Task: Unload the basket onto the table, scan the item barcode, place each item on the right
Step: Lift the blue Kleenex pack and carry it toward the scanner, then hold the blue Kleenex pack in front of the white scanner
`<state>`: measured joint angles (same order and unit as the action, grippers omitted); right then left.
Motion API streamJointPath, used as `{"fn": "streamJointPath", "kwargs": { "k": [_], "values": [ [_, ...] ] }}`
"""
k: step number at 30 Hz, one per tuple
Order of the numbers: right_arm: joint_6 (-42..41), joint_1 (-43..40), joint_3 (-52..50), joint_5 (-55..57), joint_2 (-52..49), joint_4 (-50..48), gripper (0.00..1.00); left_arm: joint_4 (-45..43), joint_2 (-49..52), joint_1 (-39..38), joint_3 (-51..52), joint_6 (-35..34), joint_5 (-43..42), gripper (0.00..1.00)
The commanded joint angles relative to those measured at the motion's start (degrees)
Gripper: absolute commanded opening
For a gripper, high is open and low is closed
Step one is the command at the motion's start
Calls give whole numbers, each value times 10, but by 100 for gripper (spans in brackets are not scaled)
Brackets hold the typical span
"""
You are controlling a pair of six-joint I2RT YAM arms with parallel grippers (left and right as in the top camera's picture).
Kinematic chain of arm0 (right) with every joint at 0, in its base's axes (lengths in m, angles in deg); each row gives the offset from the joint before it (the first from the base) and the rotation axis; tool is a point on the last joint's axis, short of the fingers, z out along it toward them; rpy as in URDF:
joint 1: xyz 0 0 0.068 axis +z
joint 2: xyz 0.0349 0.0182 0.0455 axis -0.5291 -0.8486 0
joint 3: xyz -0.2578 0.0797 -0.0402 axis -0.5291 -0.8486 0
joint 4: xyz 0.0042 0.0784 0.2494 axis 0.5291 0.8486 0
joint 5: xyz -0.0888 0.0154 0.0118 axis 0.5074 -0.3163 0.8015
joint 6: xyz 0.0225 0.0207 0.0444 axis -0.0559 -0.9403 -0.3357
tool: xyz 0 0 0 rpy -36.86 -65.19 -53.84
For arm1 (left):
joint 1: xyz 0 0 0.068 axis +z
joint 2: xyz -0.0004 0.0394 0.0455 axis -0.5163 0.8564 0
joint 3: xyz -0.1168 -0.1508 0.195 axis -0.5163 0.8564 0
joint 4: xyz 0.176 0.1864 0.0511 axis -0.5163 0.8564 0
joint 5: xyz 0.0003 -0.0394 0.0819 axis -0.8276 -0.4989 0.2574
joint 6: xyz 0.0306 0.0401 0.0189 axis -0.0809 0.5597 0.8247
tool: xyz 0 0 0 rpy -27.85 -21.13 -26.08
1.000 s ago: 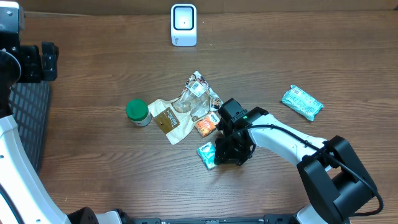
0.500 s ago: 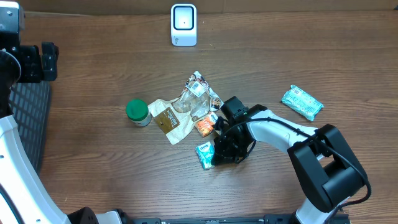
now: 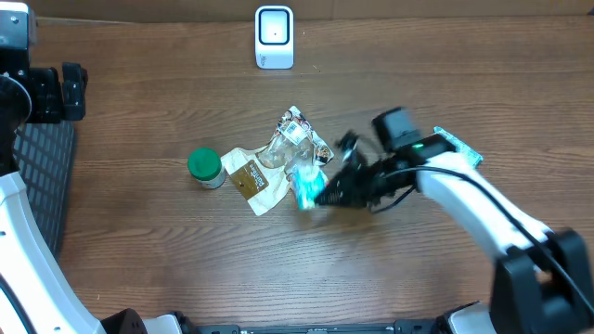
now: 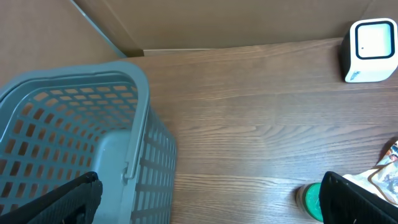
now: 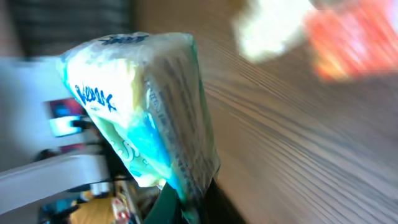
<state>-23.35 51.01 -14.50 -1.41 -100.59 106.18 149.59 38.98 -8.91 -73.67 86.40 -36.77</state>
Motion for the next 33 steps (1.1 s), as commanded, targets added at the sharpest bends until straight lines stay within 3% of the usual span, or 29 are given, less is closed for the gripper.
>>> {"fn": "streamJointPath", "kwargs": {
  "k": [1, 8, 14, 17, 20, 25, 29, 30, 31, 33],
  "values": [
    [-9, -34, 15, -187, 33, -47, 4, -2, 0, 3, -2, 9, -2, 100],
    [-172, -53, 15, -324, 33, -253, 4, -2, 0, 3, -2, 9, -2, 99],
    [-376, -54, 15, -327, 33, -452, 4, -2, 0, 3, -2, 9, -2, 100],
    [-563, -54, 15, -327, 33, -657, 4, -2, 0, 3, -2, 9, -2, 100],
    [-613, -54, 15, -327, 33, -715, 4, -2, 0, 3, -2, 9, -2, 100],
    [-629, -54, 15, -326, 33, -735, 4, -2, 0, 3, -2, 9, -2, 99],
    [-561, -49, 14, -308, 32, -718, 4, -2, 0, 3, -2, 9, -2, 100],
    [-546, -45, 14, -299, 31, -699, 4, -2, 0, 3, -2, 9, -2, 99],
    [-472, -32, 14, -259, 25, -605, 4, -2, 0, 3, -2, 9, -2, 100],
    [-407, -22, 14, -215, 20, -518, 4, -2, 0, 3, -2, 9, -2, 100]
  ]
}}
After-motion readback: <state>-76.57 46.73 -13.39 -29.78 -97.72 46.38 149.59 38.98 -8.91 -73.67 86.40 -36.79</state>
